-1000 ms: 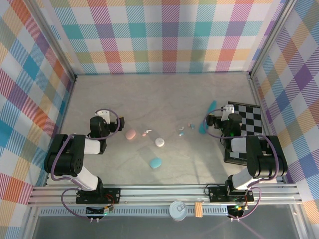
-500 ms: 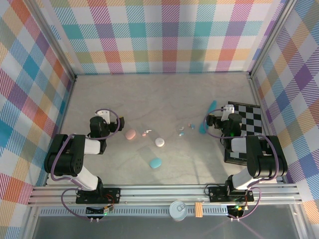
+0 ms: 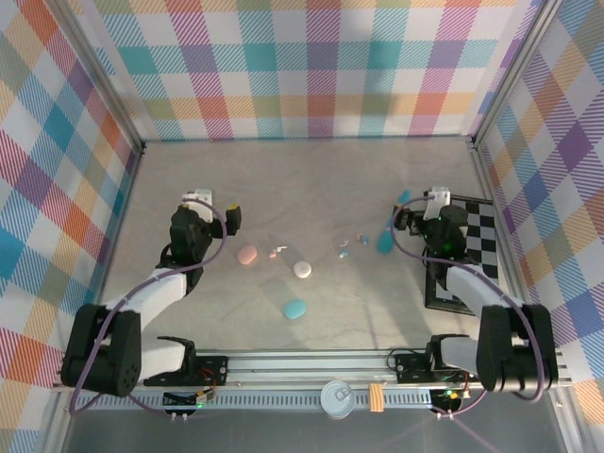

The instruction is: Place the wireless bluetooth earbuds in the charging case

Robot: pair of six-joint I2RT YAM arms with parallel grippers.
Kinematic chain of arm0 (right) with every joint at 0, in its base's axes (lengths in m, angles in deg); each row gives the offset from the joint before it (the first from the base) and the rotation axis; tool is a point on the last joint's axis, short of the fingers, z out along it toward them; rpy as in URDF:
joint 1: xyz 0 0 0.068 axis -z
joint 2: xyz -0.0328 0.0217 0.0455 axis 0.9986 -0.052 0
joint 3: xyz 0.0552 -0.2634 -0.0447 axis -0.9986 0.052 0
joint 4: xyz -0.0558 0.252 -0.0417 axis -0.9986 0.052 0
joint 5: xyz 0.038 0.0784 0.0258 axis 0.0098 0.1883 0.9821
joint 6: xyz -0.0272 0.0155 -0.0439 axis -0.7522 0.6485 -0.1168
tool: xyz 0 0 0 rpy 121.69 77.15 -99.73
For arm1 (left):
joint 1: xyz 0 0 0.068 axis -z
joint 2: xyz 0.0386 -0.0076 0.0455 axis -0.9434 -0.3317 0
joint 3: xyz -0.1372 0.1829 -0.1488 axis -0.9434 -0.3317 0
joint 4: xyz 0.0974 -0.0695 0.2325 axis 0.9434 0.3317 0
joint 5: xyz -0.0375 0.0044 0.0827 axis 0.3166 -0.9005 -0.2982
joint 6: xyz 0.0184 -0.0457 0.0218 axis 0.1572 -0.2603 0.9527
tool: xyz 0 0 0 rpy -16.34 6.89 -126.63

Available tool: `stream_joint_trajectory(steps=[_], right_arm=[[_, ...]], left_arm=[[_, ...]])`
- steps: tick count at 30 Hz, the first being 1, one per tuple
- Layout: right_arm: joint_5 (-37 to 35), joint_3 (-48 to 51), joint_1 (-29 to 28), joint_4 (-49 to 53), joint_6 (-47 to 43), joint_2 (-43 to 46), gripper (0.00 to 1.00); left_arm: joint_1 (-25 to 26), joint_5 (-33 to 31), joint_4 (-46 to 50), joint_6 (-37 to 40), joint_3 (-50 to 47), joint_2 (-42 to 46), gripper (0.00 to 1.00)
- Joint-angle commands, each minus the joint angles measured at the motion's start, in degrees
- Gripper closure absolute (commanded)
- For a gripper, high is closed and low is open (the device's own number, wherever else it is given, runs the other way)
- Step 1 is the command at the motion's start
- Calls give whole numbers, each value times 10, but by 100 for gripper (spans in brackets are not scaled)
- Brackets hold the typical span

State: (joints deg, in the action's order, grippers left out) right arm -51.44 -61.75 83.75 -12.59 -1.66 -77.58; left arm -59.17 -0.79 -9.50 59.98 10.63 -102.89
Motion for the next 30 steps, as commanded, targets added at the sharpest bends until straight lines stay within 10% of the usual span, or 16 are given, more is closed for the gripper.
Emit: stream_joint_trajectory(steps=[1, 17, 30], right_arm=[[41, -38, -35, 119, -15, 44, 1], [15, -142, -357, 290, 96, -31, 1], [14, -346, -438, 511, 125, -276, 5]], left_arm=[[36, -15, 138, -20, 50, 39, 0], [109, 48, 295, -161, 96, 109, 0], [109, 11, 294, -171, 77, 118, 0]])
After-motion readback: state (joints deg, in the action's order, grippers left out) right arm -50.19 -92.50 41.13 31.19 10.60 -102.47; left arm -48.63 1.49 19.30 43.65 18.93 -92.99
